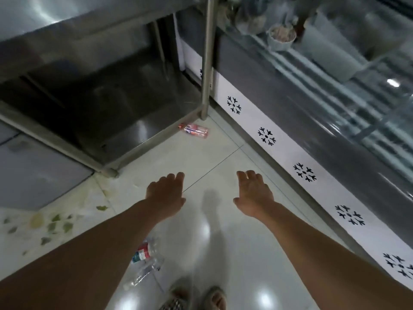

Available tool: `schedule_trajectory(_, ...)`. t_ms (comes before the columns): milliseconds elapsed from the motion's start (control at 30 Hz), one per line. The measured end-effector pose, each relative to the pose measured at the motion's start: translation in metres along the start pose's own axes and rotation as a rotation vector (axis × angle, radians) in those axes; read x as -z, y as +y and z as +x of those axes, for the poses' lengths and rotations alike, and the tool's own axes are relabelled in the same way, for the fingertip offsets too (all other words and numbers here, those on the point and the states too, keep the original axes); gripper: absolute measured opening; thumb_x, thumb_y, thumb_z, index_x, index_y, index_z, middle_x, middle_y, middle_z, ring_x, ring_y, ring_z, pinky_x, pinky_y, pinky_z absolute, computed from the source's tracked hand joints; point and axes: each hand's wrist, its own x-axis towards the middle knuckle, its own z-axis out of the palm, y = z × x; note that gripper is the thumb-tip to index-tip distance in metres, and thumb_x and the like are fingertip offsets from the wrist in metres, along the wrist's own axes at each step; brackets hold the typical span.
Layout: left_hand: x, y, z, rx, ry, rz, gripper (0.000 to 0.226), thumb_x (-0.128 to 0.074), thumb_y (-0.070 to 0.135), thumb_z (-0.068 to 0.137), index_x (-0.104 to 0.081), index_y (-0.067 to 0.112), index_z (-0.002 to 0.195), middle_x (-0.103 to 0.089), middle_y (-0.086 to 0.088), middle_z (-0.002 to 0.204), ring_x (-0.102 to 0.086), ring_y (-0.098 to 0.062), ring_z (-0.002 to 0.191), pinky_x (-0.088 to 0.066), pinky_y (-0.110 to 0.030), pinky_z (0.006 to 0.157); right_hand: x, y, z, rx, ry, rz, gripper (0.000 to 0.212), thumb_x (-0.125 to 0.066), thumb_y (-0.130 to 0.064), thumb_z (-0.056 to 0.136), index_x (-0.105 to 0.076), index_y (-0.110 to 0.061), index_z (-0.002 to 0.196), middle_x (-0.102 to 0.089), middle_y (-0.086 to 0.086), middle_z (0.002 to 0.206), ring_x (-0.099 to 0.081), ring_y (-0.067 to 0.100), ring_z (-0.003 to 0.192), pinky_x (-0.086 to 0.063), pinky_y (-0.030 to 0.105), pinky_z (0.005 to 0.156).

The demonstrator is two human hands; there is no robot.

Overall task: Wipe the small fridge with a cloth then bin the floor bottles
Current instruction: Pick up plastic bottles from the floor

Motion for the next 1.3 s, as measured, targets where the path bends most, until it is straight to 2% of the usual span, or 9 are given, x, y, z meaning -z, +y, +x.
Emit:
schedule_trajectory(233,0.006,-0.004,0.07,0.126,-0.016,-0.054,0.06,-0.054,0.037,0.09,-0.025,0.016,0.139,-0.047,-0.007,0.131,-0.049,-0.025,0.118,-0.042,-0.039,0.092,0.021,-0.001,0.094,0.103,-0.026,-0.056,0.063,-0.06,-0.025,0.088,-0.027,-0.011,0.14,-0.034,0.011,0.139,-0.035,0.028,0.126,-0.04,0.036,0.094)
schedule_trajectory(567,0.004,-0.046,0.184,0.269,-0.072,-0.143,0.062,-0.053,0.037,0.091,-0.023,0.015,0.141,-0.047,-0.007,0.133,-0.049,-0.025,0.118,-0.041,-0.039,0.094,0.019,-0.025,0.241,0.211,-0.113,-0.108,0.061,-0.057,-0.023,0.089,-0.027,-0.01,0.14,-0.036,0.012,0.137,-0.038,0.028,0.123,-0.042,0.036,0.092)
schedule_trajectory(867,-0.06,-0.055,0.27,0.443,-0.126,-0.289,0.063,-0.052,0.037,0.091,-0.021,0.016,0.142,-0.045,-0.01,0.135,-0.046,-0.029,0.123,-0.037,-0.043,0.098,-0.01,-0.022,0.372,0.32,-0.152,-0.17,0.057,-0.059,-0.019,0.086,-0.031,-0.008,0.135,-0.041,0.016,0.131,-0.04,0.032,0.12,-0.041,0.04,0.091)
schedule_trajectory(1033,-0.097,-0.051,0.307,0.587,-0.087,-0.364,0.059,-0.055,0.037,0.09,-0.029,0.015,0.138,-0.05,-0.01,0.13,-0.05,-0.03,0.118,-0.04,-0.044,0.094,-0.042,-0.016,0.434,0.415,-0.189,-0.244,0.066,-0.061,-0.016,0.085,-0.026,-0.012,0.141,-0.041,0.014,0.131,-0.041,0.03,0.12,-0.042,0.039,0.091)
schedule_trajectory(1200,-0.15,-0.054,0.346,0.671,-0.041,-0.374,0.056,-0.055,0.037,0.089,-0.032,0.015,0.135,-0.052,-0.01,0.127,-0.051,-0.031,0.115,-0.042,-0.043,0.089,-0.085,-0.01,0.501,0.484,-0.152,-0.262,0.071,-0.062,-0.017,0.084,-0.022,-0.011,0.142,-0.038,0.016,0.135,-0.042,0.03,0.118,-0.043,0.04,0.091)
schedule_trajectory(1300,-0.192,-0.061,0.376,0.665,-0.028,-0.338,0.055,-0.055,0.037,0.089,-0.033,0.015,0.135,-0.051,-0.009,0.126,-0.05,-0.029,0.115,-0.042,-0.043,0.09,-0.115,-0.01,0.545,0.509,-0.083,-0.28,0.082,-0.064,-0.026,0.085,-0.014,-0.01,0.147,-0.034,0.017,0.14,-0.039,0.03,0.122,-0.043,0.041,0.094)
